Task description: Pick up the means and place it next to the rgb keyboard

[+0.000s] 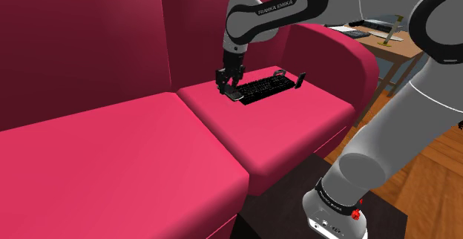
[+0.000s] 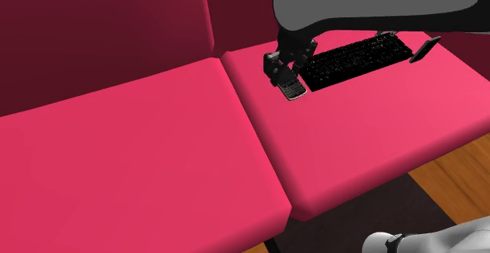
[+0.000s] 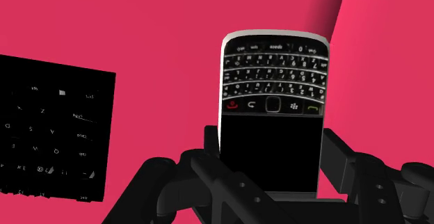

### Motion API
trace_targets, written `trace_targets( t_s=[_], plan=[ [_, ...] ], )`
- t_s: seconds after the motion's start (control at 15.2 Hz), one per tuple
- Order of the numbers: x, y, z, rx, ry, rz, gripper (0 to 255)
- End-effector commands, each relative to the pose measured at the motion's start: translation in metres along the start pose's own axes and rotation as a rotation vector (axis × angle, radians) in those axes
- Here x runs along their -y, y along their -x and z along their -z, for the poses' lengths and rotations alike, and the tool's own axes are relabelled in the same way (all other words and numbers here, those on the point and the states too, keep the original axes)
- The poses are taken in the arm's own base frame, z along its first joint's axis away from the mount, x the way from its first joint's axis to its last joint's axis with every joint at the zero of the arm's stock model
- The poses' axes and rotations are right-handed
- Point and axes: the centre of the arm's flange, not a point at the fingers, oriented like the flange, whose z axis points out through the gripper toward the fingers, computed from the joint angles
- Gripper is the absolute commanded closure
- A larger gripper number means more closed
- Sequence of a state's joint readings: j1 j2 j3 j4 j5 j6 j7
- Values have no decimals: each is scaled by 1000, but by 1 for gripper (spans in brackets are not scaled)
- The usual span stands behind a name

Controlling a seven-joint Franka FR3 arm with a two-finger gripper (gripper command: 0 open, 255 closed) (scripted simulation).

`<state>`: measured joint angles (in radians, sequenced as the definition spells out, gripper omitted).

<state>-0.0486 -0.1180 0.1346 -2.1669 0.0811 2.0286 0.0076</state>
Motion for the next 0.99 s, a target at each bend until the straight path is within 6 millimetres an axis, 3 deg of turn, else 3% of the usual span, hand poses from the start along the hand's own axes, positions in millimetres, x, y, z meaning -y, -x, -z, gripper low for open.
trace_targets(
  t_s=[0.0,0.92],
  plan=[
    [-22,9,0,-1,0,2,255],
    [-195,73,8,-1,0,2,255]
  ],
)
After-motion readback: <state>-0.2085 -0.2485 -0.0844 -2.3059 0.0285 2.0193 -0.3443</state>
